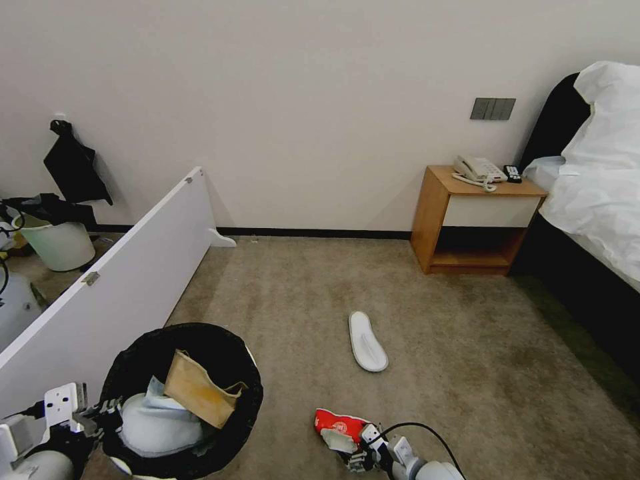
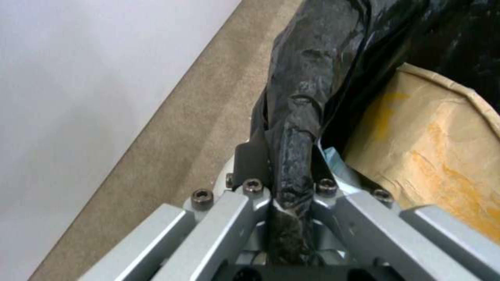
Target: Pick up the trash bin, then pick up the garbage from the floor and place it into the trash bin.
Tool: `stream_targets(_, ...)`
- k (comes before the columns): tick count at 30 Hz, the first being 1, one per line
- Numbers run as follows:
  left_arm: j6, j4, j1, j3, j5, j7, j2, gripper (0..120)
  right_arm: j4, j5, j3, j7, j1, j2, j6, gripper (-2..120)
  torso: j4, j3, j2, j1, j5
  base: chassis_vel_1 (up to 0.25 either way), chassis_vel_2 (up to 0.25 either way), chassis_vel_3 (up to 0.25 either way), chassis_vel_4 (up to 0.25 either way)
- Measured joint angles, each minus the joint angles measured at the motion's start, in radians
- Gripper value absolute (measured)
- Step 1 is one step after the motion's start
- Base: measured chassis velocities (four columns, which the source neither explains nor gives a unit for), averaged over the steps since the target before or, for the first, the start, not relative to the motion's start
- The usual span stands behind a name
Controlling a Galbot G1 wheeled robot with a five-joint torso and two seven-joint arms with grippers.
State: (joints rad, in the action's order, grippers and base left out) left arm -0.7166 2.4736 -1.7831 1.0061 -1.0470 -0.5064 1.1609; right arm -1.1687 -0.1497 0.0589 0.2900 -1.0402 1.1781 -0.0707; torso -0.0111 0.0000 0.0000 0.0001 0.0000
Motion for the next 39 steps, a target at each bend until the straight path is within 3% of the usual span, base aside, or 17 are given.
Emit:
stream_targets(5, 0.001, 0.001, -0.001, 0.0, 0.0, 0.0, 0.001, 2, 0.019, -0.001, -0.015, 0.007, 0.007, 0.015, 0.006, 99, 0.0, 0.0, 0.0, 0.0, 0.0, 0.0, 0.0, 0.0, 0.0)
stream_targets(7, 0.001, 0.001, -0.001, 0.001, 0.0, 0.0, 0.001, 2, 0.027, -0.004, -0.025, 0.015, 0.015, 0.016, 0.015, 79, 0.0, 0.0, 0.0, 0.0, 0.0, 0.0, 0.0, 0.0, 0.0)
stream_targets(11, 0.001, 0.001, 0.0, 0.0, 0.0, 0.0, 0.001, 2, 0.03, -0.006, -0.028, 0.017, 0.019, 0.018, 0.018, 70, -0.0001, 0.0, 0.0, 0.0, -0.0001, 0.0, 0.0, 0.0, 0.0)
stream_targets(16, 0.001, 0.001, 0.001, 0.001, 0.0, 0.0, 0.0, 2, 0.036, -0.009, -0.025, 0.021, 0.031, 0.024, 0.02, 48, 0.0, 0.0, 0.0, 0.0, 0.0, 0.0, 0.0, 0.0, 0.0)
stream_targets(18, 0.001, 0.001, 0.001, 0.0, 0.0, 0.0, -0.001, 2, 0.037, -0.009, -0.024, 0.021, 0.032, 0.025, 0.02, 47, -0.0001, 0.0, 0.0, 0.0, 0.0, 0.0, 0.0, 0.0, 0.0)
stream_targets(22, 0.001, 0.0, 0.001, 0.002, -0.002, 0.0, -0.003, 2, 0.048, -0.014, -0.023, 0.027, 0.042, 0.03, 0.023, 27, 0.0, 0.0, 0.0, 0.0, 0.0, 0.0, 0.0, 0.0, 0.0)
stream_targets(25, 0.001, -0.002, 0.002, 0.002, -0.003, 0.0, -0.004, 2, 0.048, -0.016, -0.022, 0.029, 0.042, 0.03, 0.025, 22, 0.0, 0.0, 0.0, 0.0, 0.0, 0.0, 0.0, 0.0, 0.0)
stream_targets(28, 0.001, -0.004, 0.007, 0.0, -0.003, 0.0, -0.004, 2, 0.044, -0.018, -0.02, 0.032, 0.045, 0.031, 0.026, 4, 0.0, 0.0, 0.0, 0.0, 0.0, 0.0, 0.0, 0.0, 0.0)
stream_targets(39, 0.001, -0.004, 0.006, -0.002, -0.004, 0.0, -0.004, 2, 0.033, -0.016, -0.041, 0.04, 0.042, 0.03, 0.047, 1, -0.0001, 0.0, 0.0, 0.0, 0.0, 0.0, 0.0, 0.0, 0.0)
